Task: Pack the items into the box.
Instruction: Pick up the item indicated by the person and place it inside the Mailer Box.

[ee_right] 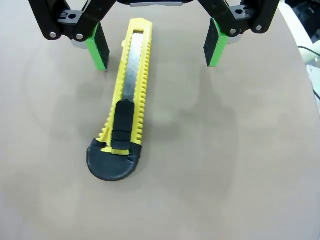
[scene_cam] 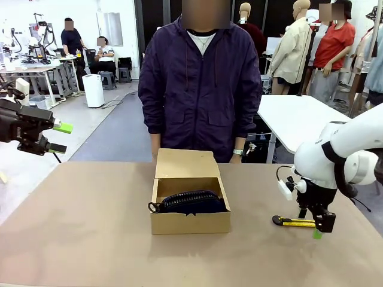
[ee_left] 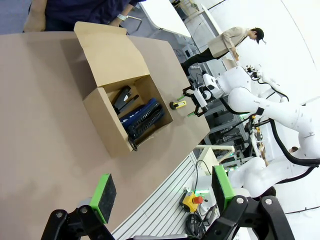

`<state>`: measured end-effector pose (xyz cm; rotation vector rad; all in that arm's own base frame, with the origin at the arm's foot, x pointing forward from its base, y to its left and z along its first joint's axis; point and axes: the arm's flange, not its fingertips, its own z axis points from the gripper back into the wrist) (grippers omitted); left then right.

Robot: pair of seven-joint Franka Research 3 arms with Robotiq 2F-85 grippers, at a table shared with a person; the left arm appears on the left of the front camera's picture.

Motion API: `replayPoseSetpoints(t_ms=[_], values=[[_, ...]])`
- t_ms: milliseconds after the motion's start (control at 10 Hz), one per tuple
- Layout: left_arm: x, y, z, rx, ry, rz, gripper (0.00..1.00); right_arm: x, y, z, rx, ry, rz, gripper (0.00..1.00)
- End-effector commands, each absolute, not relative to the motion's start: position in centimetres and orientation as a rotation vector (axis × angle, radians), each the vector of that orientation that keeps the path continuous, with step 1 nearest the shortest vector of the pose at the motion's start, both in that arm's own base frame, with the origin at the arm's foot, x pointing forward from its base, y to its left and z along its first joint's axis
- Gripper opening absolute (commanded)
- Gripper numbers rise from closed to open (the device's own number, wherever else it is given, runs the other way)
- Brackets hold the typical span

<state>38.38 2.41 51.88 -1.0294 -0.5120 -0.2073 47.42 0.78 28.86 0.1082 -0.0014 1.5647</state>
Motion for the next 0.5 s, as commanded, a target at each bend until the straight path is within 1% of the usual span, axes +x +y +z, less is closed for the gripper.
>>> replayPoseSetpoints(t_ms=[0,100,400], values=[[38.24,2.63,51.97,-1.032,-0.509,-0.217,1.00,48.09,1.51,28.60,0.026,0.003,1.531,1.00],[38.24,2.63,51.97,-1.032,-0.509,-0.217,1.00,48.15,1.53,28.41,-0.030,-0.039,1.510,1.00],[38.24,2.63,51.97,-1.032,-0.509,-0.217,1.00,48.16,1.54,28.58,-0.041,-0.039,1.494,1.00]])
